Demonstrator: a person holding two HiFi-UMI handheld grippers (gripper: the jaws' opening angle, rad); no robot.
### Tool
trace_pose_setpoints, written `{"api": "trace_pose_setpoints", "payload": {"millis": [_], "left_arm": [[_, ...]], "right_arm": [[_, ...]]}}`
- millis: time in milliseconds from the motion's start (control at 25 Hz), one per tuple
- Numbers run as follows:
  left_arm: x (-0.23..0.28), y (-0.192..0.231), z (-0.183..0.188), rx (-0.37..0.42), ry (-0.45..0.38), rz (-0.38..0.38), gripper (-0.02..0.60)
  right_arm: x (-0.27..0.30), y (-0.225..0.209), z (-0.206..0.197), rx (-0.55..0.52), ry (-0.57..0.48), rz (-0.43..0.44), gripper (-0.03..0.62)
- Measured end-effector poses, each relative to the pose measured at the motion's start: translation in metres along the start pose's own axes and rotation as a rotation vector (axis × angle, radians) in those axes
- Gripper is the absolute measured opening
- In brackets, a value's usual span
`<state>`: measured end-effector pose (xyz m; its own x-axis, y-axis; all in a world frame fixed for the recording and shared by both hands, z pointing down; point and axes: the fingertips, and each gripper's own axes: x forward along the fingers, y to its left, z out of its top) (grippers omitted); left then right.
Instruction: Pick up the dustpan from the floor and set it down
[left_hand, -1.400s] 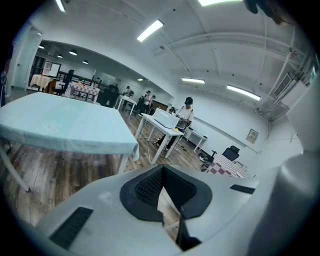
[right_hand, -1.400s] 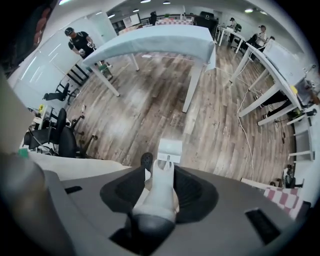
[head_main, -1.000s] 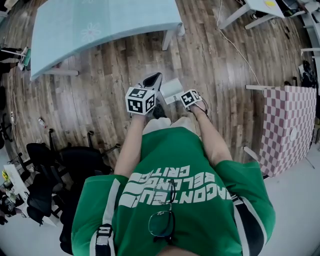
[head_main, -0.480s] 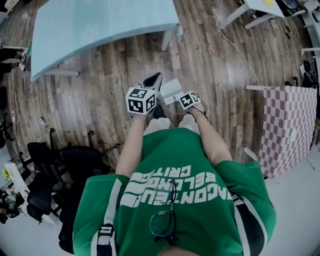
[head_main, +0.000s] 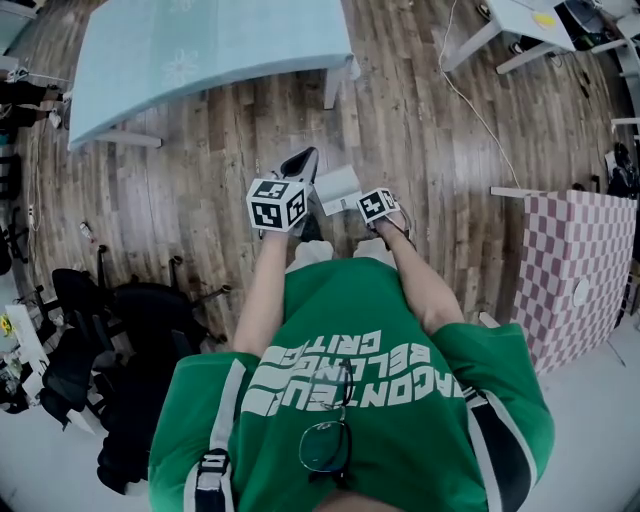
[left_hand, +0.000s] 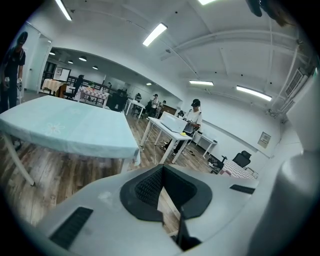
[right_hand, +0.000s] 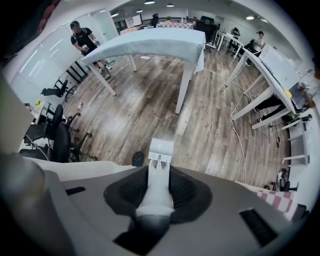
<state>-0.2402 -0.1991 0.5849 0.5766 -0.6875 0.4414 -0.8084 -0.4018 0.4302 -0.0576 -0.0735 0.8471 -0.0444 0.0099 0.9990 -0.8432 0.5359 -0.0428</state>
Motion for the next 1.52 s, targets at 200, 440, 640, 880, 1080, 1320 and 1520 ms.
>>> {"api": "trace_pose_setpoints", "payload": {"millis": [200, 440, 640, 880, 1080, 1320, 1520], "left_arm": [[0.012, -0.013, 0.002, 0.0, 0.001, 0.016, 0.003], [0.027, -0.038, 0.001, 0.01, 0.001, 0.008, 0.003], [0.04, -0.058, 0.009, 0.026, -0.01, -0.01, 0.003], [0.052, -0.08, 0.012, 0.041, -0.021, -0.032, 0.003], [0.058, -0.095, 0.012, 0.055, -0.018, -0.045, 0.003], [0.063, -0.101, 0.018, 0.075, -0.013, -0.053, 0.003], [0.066, -0.108, 0.023, 0.095, -0.017, -0.061, 0.003]], "right_arm": [[-0.015, -0.024, -0.005, 0.005, -0.025, 0.008, 0.115], [-0.037, -0.056, -0.017, 0.037, -0.075, 0.004, 0.115], [-0.058, -0.087, -0.024, 0.085, -0.137, -0.017, 0.115], [-0.094, -0.124, -0.039, 0.151, -0.21, -0.071, 0.115], [-0.133, -0.152, -0.043, 0.209, -0.301, -0.111, 0.115], [-0.186, -0.172, -0.031, 0.247, -0.43, -0.153, 0.115], [-0.225, -0.187, -0.016, 0.259, -0.566, -0.191, 0.115]]}}
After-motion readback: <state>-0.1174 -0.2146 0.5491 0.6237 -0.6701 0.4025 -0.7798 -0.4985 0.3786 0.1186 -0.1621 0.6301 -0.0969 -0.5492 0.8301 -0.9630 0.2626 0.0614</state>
